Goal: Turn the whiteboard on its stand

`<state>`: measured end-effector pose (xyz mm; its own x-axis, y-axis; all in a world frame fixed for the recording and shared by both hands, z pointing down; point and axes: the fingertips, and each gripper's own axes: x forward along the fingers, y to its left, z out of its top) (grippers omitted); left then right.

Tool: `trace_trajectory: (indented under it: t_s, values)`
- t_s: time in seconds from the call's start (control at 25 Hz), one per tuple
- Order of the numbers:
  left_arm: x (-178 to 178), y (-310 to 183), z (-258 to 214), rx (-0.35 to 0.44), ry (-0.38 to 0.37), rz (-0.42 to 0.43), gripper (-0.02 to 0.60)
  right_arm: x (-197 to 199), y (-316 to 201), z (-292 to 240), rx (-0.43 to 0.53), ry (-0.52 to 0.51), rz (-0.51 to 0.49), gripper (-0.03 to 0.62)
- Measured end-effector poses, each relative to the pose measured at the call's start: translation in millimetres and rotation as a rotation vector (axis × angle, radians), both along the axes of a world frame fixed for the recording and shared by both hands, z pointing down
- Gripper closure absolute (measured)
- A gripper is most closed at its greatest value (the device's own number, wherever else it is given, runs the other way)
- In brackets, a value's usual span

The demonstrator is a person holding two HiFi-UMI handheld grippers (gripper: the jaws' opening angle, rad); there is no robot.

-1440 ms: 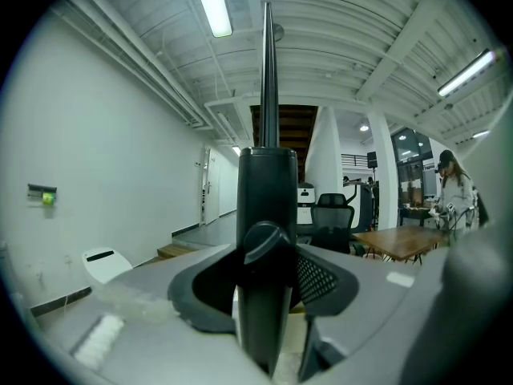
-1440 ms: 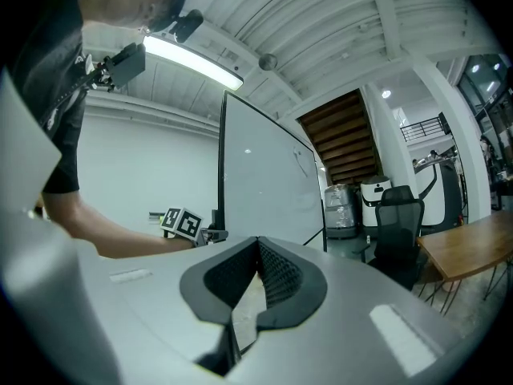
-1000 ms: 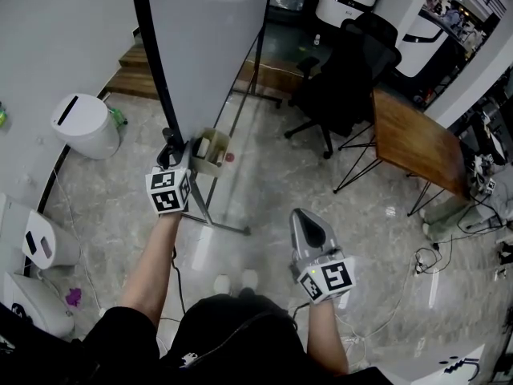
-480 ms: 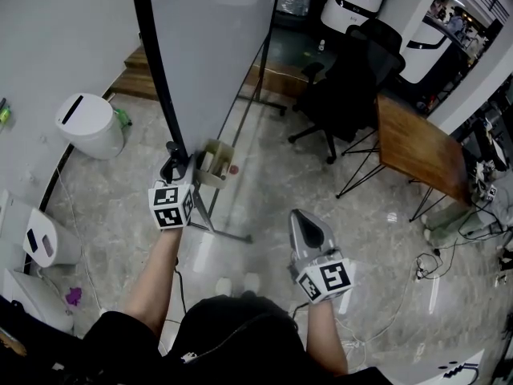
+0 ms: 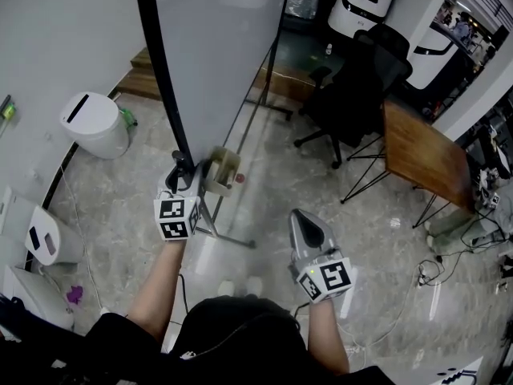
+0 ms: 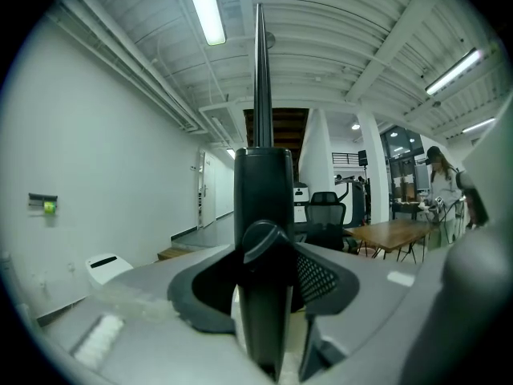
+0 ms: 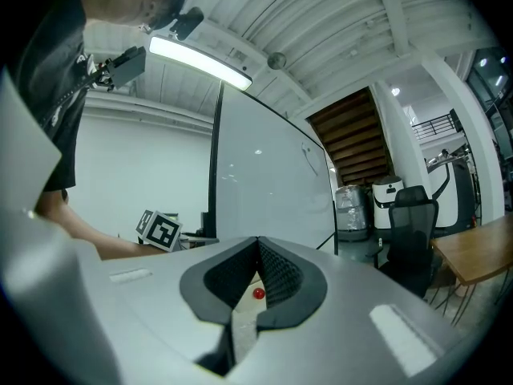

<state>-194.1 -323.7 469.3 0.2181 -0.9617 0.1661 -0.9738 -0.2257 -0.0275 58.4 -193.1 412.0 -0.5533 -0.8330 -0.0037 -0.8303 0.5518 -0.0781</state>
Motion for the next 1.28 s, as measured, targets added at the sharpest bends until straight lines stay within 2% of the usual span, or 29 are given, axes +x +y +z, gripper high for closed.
trace_trajectory:
  t_s: [0.2,0.4,0.88,1.08,1.28]
  values:
    - [1,-3,-2,0.015,-0.043,0.013,0.367,-1,-8,-1,0.005,-0.004,-0.011,0.588]
    - [-2,0,-15,0.051,-0.040,0.023,0.337,-6,-14,0,0.007,-0.004,-0.031,0.588]
    - [3,28,-98,0.262,-0.034,0.006,0.339,-10,-16,1,0.010,-0.019,-0.050,0.588]
    - [17,45,-119,0.320,-0.007,0.022,0.392,-6,-14,0,0.016,-0.025,-0.046,0.588]
    - [51,59,-117,0.309,0.012,0.102,0.425,-5,-10,-2,0.019,-0.024,-0.039,0.588]
